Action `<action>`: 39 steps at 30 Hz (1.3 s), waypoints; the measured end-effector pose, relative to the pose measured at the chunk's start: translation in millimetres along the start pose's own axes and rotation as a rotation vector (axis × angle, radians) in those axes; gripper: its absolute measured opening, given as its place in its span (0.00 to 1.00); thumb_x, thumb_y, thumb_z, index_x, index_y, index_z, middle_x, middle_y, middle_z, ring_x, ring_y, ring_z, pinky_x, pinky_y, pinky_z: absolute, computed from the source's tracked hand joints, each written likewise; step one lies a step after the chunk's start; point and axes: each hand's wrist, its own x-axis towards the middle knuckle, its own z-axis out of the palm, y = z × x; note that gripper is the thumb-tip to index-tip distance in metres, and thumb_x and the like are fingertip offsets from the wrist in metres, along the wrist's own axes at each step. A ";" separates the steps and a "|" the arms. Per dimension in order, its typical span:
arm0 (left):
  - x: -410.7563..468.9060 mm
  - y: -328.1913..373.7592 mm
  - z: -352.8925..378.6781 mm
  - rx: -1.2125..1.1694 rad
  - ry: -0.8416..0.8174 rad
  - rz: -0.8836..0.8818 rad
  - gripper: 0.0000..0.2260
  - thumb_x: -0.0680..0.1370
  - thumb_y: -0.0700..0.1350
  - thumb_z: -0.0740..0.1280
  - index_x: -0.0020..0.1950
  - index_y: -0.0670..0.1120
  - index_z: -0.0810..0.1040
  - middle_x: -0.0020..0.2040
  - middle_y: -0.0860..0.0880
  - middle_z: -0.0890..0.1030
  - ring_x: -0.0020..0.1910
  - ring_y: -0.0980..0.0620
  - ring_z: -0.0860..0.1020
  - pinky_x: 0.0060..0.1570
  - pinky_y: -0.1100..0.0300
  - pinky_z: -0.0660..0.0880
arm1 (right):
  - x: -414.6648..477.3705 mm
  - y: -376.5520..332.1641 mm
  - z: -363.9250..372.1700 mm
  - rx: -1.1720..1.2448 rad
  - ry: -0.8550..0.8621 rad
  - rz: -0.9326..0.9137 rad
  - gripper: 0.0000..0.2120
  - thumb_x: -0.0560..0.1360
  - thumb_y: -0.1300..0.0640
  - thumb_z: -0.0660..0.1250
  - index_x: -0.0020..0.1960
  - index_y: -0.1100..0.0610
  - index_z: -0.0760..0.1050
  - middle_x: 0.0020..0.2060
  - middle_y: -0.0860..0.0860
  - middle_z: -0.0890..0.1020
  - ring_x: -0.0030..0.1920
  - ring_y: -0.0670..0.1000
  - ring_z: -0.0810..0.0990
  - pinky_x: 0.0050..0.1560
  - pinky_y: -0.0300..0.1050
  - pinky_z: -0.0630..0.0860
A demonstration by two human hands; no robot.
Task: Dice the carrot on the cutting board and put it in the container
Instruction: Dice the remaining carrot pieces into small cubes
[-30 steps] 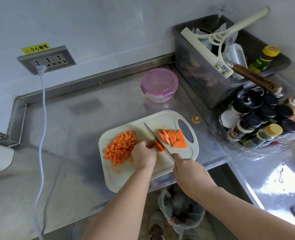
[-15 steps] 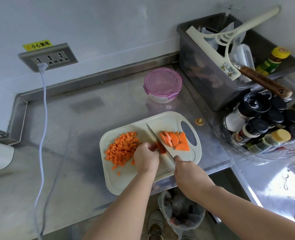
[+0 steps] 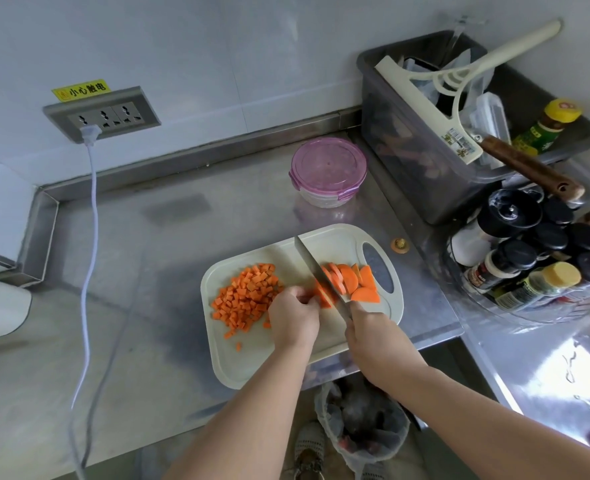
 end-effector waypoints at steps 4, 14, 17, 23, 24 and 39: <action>-1.1 -0.7 0.4 -0.001 0.001 -0.014 0.08 0.75 0.42 0.68 0.52 0.44 0.83 0.48 0.48 0.84 0.50 0.49 0.80 0.48 0.59 0.73 | -4.7 0.9 6.0 0.006 0.037 -0.001 0.14 0.81 0.63 0.55 0.66 0.56 0.64 0.34 0.49 0.71 0.35 0.51 0.74 0.30 0.42 0.68; -0.3 -0.3 -0.1 -0.042 0.004 -0.052 0.06 0.74 0.43 0.70 0.50 0.46 0.82 0.46 0.49 0.83 0.47 0.50 0.80 0.47 0.60 0.73 | -9.7 -2.0 11.3 0.018 -0.024 0.026 0.19 0.79 0.62 0.58 0.69 0.53 0.61 0.42 0.51 0.79 0.41 0.52 0.82 0.44 0.49 0.82; 0.8 -0.9 -0.3 -0.044 -0.006 -0.051 0.06 0.74 0.43 0.70 0.49 0.46 0.82 0.46 0.49 0.84 0.47 0.50 0.80 0.47 0.59 0.74 | -8.9 -2.3 12.3 0.016 -0.020 0.024 0.20 0.79 0.63 0.59 0.69 0.53 0.61 0.41 0.51 0.79 0.40 0.52 0.81 0.42 0.49 0.81; 2.5 -2.6 -0.7 -0.025 -0.026 -0.048 0.06 0.74 0.42 0.70 0.49 0.45 0.83 0.45 0.48 0.84 0.47 0.50 0.81 0.47 0.60 0.74 | -9.3 -1.5 13.1 -0.001 -0.041 0.023 0.21 0.78 0.65 0.58 0.70 0.55 0.60 0.41 0.52 0.79 0.42 0.53 0.82 0.41 0.48 0.78; 2.6 -2.5 -0.5 -0.025 -0.029 -0.049 0.06 0.74 0.42 0.70 0.49 0.45 0.83 0.45 0.48 0.84 0.47 0.49 0.81 0.47 0.59 0.74 | -7.9 -1.5 12.5 -0.002 -0.044 0.026 0.22 0.78 0.65 0.57 0.70 0.55 0.60 0.42 0.52 0.79 0.43 0.53 0.81 0.42 0.48 0.78; 0.3 0.7 -2.6 0.032 -0.020 -0.027 0.08 0.76 0.42 0.68 0.54 0.44 0.81 0.50 0.48 0.83 0.46 0.53 0.77 0.45 0.62 0.69 | -2.9 -1.5 19.6 0.052 -0.009 0.046 0.17 0.79 0.64 0.52 0.67 0.53 0.62 0.37 0.52 0.77 0.40 0.54 0.81 0.38 0.48 0.76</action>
